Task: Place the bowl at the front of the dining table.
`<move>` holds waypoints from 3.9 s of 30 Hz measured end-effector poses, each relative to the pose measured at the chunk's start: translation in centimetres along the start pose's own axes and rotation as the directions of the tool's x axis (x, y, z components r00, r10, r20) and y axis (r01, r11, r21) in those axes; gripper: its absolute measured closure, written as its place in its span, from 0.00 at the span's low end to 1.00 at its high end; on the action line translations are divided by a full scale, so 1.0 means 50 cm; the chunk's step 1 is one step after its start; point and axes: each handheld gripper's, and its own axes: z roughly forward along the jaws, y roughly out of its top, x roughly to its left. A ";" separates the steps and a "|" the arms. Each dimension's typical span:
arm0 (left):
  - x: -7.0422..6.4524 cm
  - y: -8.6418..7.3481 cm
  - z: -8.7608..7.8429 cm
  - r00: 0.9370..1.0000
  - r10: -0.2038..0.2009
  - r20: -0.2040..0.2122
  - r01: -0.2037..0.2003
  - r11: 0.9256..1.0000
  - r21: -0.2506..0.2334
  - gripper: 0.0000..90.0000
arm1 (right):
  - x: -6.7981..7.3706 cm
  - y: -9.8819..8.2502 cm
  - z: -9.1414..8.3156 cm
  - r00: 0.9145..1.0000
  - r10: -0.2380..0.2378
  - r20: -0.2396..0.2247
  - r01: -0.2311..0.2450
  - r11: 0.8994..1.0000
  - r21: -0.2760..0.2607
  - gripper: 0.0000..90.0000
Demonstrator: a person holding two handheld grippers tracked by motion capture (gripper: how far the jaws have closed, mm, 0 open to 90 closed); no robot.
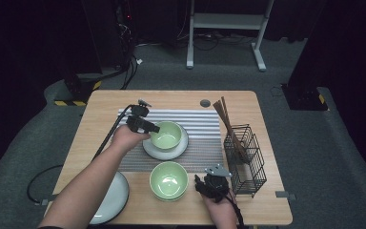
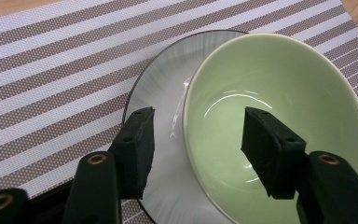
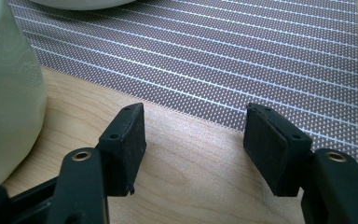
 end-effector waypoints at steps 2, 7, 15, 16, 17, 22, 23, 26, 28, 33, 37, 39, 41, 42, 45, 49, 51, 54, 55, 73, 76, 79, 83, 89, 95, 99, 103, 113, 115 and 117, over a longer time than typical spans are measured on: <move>0.000 -0.001 -0.007 1.000 0.019 -0.010 -0.019 1.000 -0.004 0.46 | 0.001 0.000 0.000 1.000 0.000 0.002 0.000 1.000 0.001 0.43; 0.000 -0.004 -0.018 0.999 0.048 -0.017 -0.048 0.999 -0.003 0.43 | 0.000 0.000 0.000 1.000 0.001 -0.001 -0.001 1.000 0.000 0.43; -0.001 -0.015 -0.032 0.998 0.063 -0.028 -0.063 0.998 0.007 0.41 | 0.000 0.000 0.000 1.000 -0.003 0.001 0.003 1.000 0.000 0.43; -0.002 -0.017 -0.036 0.997 0.077 -0.030 -0.077 0.997 0.013 0.41 | 0.001 0.000 0.000 1.000 -0.002 0.001 0.002 1.000 0.001 0.43; -0.003 -0.018 -0.038 0.996 0.080 -0.029 -0.080 0.997 0.014 0.41 | 0.001 0.000 0.000 1.000 -0.001 0.002 0.001 1.000 0.001 0.43; -0.003 -0.025 -0.046 0.997 0.076 -0.019 -0.076 0.997 0.007 0.41 | 0.001 0.000 0.000 1.000 -0.001 0.001 0.001 1.000 0.002 0.43; -0.003 -0.026 -0.047 0.997 0.072 -0.018 -0.072 0.997 0.005 0.41 | 0.001 0.000 0.000 1.000 -0.001 0.000 0.001 1.000 0.001 0.43; -0.001 -0.031 -0.052 0.997 0.073 -0.016 -0.073 0.997 -0.003 0.41 | 0.001 0.000 0.000 1.000 -0.001 0.000 0.001 1.000 0.001 0.43; 0.001 -0.034 -0.056 0.996 0.094 -0.012 -0.094 0.996 0.008 0.41 | 0.001 0.000 0.000 1.000 -0.001 0.000 0.001 1.000 0.001 0.43; 0.001 -0.039 -0.064 0.995 0.100 -0.012 -0.100 0.995 0.003 0.41 | 0.001 0.000 0.000 1.000 0.000 0.000 0.000 1.000 0.001 0.43; -0.003 -0.047 -0.083 0.993 0.119 -0.001 -0.119 0.993 -0.006 0.41 | 0.001 0.000 0.000 1.000 0.000 0.000 0.000 1.000 0.001 0.43; -0.004 -0.052 -0.091 0.992 0.126 0.001 -0.126 0.992 -0.010 0.41 | 0.001 0.000 0.000 1.000 0.000 0.000 0.000 1.000 0.001 0.43; -0.004 -0.057 -0.100 0.992 0.127 0.005 -0.127 0.992 -0.012 0.41 | 0.001 0.000 0.000 1.000 -0.001 -0.001 0.001 1.000 0.001 0.43; -0.004 -0.057 -0.100 0.992 0.127 0.005 -0.127 0.992 -0.012 0.41 | 0.001 0.000 0.000 1.000 -0.001 -0.001 0.001 1.000 0.001 0.43; -0.004 -0.066 -0.113 0.991 0.134 0.021 -0.133 0.991 -0.016 0.41 | 0.001 0.000 0.000 1.000 -0.002 0.000 0.002 1.000 0.002 0.43; -0.001 -0.080 -0.123 0.990 0.135 0.030 -0.134 0.991 -0.025 0.41 | 0.001 0.000 0.000 1.000 -0.003 0.001 0.003 1.000 0.003 0.43; 0.001 -0.088 -0.130 0.989 0.143 0.041 -0.142 0.990 -0.024 0.41 | 0.001 0.000 0.000 1.000 -0.004 0.002 0.004 1.000 0.003 0.43; 0.003 -0.095 -0.135 0.988 0.147 0.045 -0.146 0.989 -0.027 0.41 | 0.002 0.000 0.000 1.000 -0.005 0.003 0.005 1.000 0.002 0.43; 0.005 -0.102 -0.139 0.987 0.153 0.049 -0.152 0.988 -0.025 0.41 | 0.002 0.000 0.000 1.000 -0.004 0.003 0.004 1.000 0.003 0.43; 0.051 -0.173 -0.168 0.983 0.156 0.092 -0.153 0.987 -0.045 0.41 | 0.002 0.000 0.001 1.000 -0.008 0.004 0.008 1.000 0.002 0.43; 0.058 -0.187 -0.173 0.981 0.171 0.089 -0.166 0.985 -0.055 0.41 | 0.003 0.000 0.001 1.000 -0.009 0.006 0.009 1.000 0.003 0.43; 0.065 -0.202 -0.175 0.975 0.200 0.091 -0.196 0.979 -0.057 0.41 | 0.002 0.000 0.001 1.000 -0.012 0.007 0.012 1.000 0.003 0.43; 0.071 -0.215 -0.180 0.978 0.181 0.108 -0.175 0.982 -0.065 0.41 | 0.002 0.000 0.001 1.000 -0.006 0.004 0.006 1.000 0.002 0.43; 0.085 -0.228 -0.182 0.975 0.192 0.115 -0.184 0.980 -0.074 0.40 | 0.004 0.000 0.001 1.000 -0.013 0.012 0.013 1.000 0.004 0.43; 0.099 -0.240 -0.193 0.972 0.202 0.121 -0.192 0.977 -0.095 0.40 | 0.006 0.001 0.002 1.000 -0.022 0.017 0.022 1.000 0.004 0.43; 0.113 -0.250 -0.199 0.971 0.199 0.133 -0.183 0.975 -0.124 0.39 | 0.006 0.001 0.002 1.000 -0.019 0.015 0.019 1.000 0.006 0.43; 0.130 -0.261 -0.204 0.972 0.184 0.149 -0.161 0.975 -0.150 0.36 | 0.006 0.001 0.002 1.000 -0.022 0.016 0.022 1.000 0.005 0.43; 0.158 -0.296 -0.229 0.967 0.197 0.163 -0.161 0.964 -0.211 0.36 | 0.008 0.001 0.002 0.999 -0.027 0.022 0.027 1.000 0.007 0.44; 0.161 -0.304 -0.231 0.969 0.185 0.166 -0.146 0.963 -0.226 0.35 | 0.008 0.001 0.002 0.999 -0.028 0.024 0.028 1.000 0.007 0.44; 0.163 -0.307 -0.233 0.969 0.183 0.163 -0.143 0.962 -0.231 0.33 | 0.009 0.001 0.002 0.999 -0.027 0.025 0.027 1.000 0.007 0.44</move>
